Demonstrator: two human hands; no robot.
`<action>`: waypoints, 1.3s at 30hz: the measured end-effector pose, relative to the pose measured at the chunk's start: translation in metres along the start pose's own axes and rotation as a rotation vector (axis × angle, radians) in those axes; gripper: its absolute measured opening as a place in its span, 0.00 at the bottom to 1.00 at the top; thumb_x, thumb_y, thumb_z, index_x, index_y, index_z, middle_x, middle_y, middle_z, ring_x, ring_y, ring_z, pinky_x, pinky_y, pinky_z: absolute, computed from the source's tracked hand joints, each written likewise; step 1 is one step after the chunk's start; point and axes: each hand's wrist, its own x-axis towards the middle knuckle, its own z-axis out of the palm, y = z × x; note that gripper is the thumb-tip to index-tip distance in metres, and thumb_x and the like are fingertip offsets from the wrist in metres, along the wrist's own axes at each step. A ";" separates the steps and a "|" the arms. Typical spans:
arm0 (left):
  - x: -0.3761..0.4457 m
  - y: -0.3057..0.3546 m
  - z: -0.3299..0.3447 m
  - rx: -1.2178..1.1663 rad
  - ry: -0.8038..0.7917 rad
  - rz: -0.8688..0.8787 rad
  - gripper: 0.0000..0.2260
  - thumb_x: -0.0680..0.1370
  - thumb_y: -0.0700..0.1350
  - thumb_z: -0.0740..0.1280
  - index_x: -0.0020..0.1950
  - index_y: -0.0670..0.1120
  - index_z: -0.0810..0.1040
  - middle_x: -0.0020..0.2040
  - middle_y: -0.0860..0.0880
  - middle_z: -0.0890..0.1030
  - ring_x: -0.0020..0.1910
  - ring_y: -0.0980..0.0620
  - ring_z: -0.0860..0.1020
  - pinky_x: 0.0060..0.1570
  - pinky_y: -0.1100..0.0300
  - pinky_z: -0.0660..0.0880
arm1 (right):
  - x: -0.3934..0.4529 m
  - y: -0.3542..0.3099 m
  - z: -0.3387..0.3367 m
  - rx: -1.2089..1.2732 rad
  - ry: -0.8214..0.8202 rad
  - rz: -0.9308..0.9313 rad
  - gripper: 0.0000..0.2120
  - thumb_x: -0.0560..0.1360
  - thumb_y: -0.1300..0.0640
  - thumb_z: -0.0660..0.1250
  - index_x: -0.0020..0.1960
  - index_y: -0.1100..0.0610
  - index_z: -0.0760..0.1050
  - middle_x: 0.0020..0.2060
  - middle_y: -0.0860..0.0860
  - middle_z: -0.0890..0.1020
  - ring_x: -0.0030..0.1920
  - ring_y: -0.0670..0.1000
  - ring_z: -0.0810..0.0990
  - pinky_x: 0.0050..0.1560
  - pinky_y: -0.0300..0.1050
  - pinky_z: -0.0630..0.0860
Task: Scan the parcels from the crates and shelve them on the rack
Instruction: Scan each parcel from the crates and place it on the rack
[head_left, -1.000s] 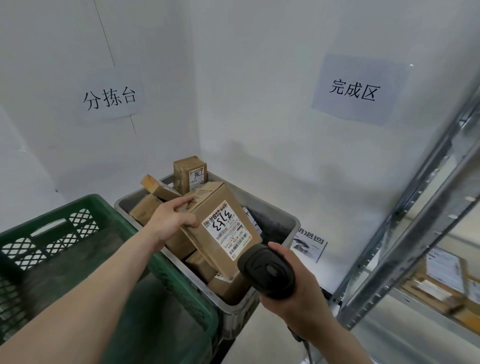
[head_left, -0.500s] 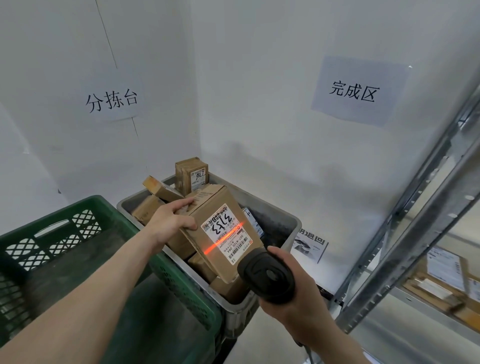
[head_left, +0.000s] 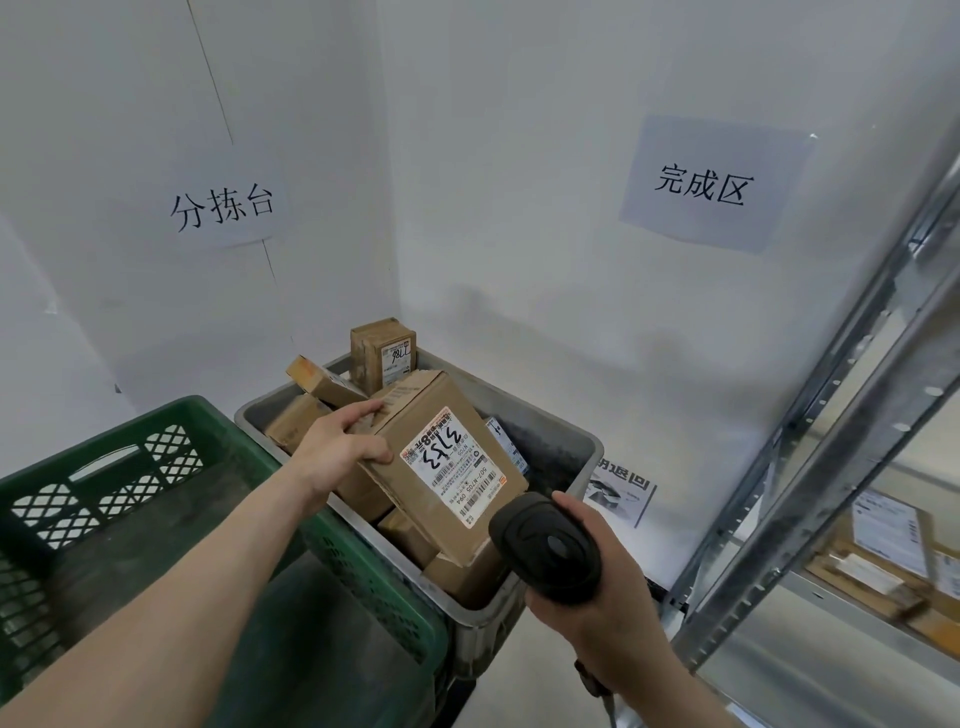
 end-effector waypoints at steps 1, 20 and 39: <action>0.000 -0.001 0.001 -0.041 0.009 -0.002 0.37 0.56 0.47 0.74 0.67 0.56 0.75 0.61 0.46 0.77 0.58 0.46 0.76 0.59 0.51 0.75 | -0.001 0.004 -0.001 0.034 0.037 0.035 0.37 0.61 0.56 0.78 0.66 0.37 0.72 0.57 0.33 0.81 0.59 0.40 0.80 0.58 0.36 0.79; -0.010 0.003 0.155 -0.414 -0.448 -0.050 0.35 0.64 0.48 0.72 0.71 0.46 0.74 0.58 0.39 0.83 0.52 0.43 0.78 0.42 0.56 0.76 | -0.051 0.019 -0.086 0.303 0.667 0.307 0.39 0.66 0.76 0.78 0.71 0.52 0.72 0.57 0.51 0.83 0.48 0.47 0.85 0.40 0.48 0.85; -0.140 0.065 0.409 -0.291 -0.690 -0.194 0.36 0.50 0.50 0.77 0.58 0.52 0.78 0.40 0.53 0.83 0.42 0.50 0.75 0.43 0.53 0.64 | -0.220 0.047 -0.283 0.415 1.060 0.402 0.34 0.70 0.77 0.73 0.63 0.44 0.74 0.51 0.47 0.83 0.36 0.45 0.83 0.38 0.55 0.82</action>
